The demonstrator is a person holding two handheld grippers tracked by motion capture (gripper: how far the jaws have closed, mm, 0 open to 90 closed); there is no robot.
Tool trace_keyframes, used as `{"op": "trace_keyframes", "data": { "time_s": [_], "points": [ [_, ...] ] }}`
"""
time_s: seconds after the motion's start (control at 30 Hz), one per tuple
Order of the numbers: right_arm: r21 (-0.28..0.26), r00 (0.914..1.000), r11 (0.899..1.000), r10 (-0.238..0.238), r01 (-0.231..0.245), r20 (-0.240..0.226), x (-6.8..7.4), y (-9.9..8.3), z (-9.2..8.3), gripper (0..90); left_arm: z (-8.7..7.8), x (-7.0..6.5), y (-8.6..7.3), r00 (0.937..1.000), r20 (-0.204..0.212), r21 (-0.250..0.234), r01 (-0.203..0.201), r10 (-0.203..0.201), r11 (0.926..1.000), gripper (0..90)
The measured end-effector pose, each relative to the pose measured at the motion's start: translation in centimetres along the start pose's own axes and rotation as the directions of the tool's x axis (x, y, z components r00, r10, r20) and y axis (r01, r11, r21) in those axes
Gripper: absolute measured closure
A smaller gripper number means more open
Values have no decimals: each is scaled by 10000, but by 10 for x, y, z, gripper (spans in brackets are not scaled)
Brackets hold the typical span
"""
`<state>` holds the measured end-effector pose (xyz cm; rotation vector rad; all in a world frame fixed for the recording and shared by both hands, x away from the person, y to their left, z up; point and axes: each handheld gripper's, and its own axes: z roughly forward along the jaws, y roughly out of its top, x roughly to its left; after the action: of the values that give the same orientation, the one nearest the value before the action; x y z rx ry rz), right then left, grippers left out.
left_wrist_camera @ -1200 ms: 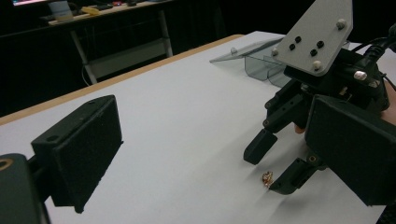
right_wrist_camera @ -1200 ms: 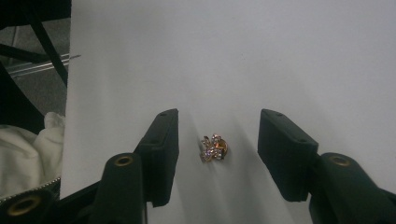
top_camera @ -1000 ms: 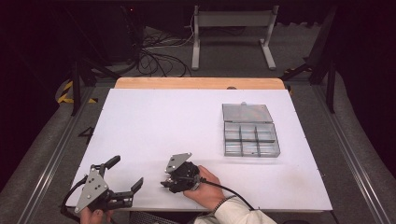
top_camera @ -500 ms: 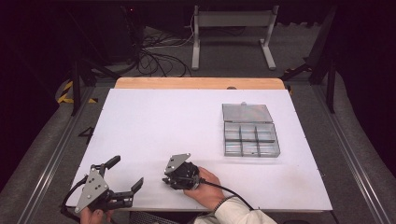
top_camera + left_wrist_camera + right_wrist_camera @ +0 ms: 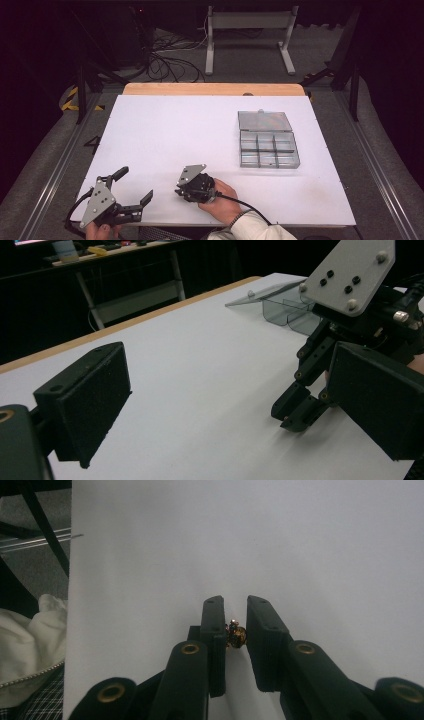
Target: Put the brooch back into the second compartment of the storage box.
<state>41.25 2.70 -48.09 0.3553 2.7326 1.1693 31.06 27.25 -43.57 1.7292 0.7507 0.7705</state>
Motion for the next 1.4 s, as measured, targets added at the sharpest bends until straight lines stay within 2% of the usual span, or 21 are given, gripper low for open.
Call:
{"op": "trace_keyframes", "data": {
  "time_s": [0.07,0.17,0.67,1.1,1.27,1.4],
  "points": [
    [-65,10000,10000,18,-18,34,0,1,-3,791,0,1,0,9999,-23,6,-108,108,9999,46],
    [-105,10000,9999,63,-62,70,-1,2,-9,791,0,0,0,10000,-3,1,4,-4,10000,46],
    [-708,9983,9963,502,-480,295,-8,1,-40,792,1,0,0,10000,6,12,1,-1,10000,46],
    [-812,9961,9955,541,-483,704,-13,1,-54,793,0,0,0,10000,26,9,-19,19,10000,46],
    [-538,9940,9977,464,-412,990,-14,2,-57,793,0,0,0,10000,30,24,-34,34,10000,45],
    [-547,9915,9973,549,-487,1182,-18,3,-63,793,0,0,0,10000,14,10,-39,39,10000,45]
  ]
}}
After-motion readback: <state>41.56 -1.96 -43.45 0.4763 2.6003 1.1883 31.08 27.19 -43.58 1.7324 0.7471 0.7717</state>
